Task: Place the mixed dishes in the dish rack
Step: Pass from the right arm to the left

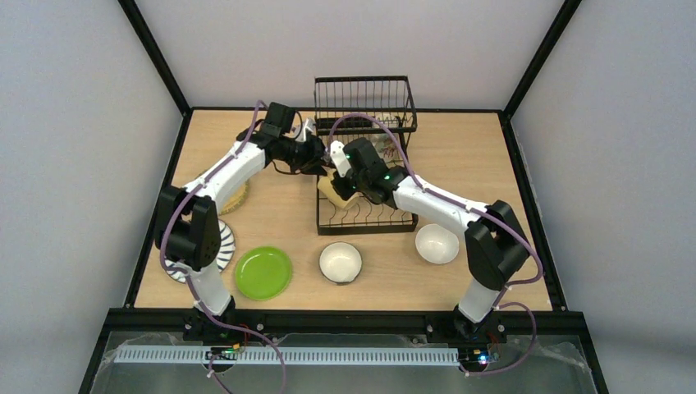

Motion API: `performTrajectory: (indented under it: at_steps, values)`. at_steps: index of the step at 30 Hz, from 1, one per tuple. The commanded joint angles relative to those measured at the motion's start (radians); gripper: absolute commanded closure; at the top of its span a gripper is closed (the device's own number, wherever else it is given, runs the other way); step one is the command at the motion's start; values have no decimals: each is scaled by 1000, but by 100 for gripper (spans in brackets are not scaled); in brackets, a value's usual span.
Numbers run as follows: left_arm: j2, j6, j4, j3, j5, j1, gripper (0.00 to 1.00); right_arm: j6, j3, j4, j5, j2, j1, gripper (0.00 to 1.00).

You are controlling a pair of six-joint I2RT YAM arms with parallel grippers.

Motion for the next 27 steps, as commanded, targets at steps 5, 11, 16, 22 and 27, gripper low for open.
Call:
performTrajectory:
  at_steps: [5, 11, 16, 22, 27]
  values:
    - [31, 31, -68, 13, 32, -23, 9, -28, 82, 36, 23, 24, 18, 100]
    - [37, 29, -69, 18, 40, -31, 11, -36, 101, 37, 29, 39, 26, 100]
    - [47, 32, -73, 18, 45, -36, 14, -49, 125, 31, 29, 49, 29, 100]
    - [65, 25, -64, 23, 54, -45, 20, -64, 150, 26, 56, 66, 46, 100]
    - [79, 16, -60, 33, 53, -53, 21, -75, 160, 24, 71, 76, 67, 100]
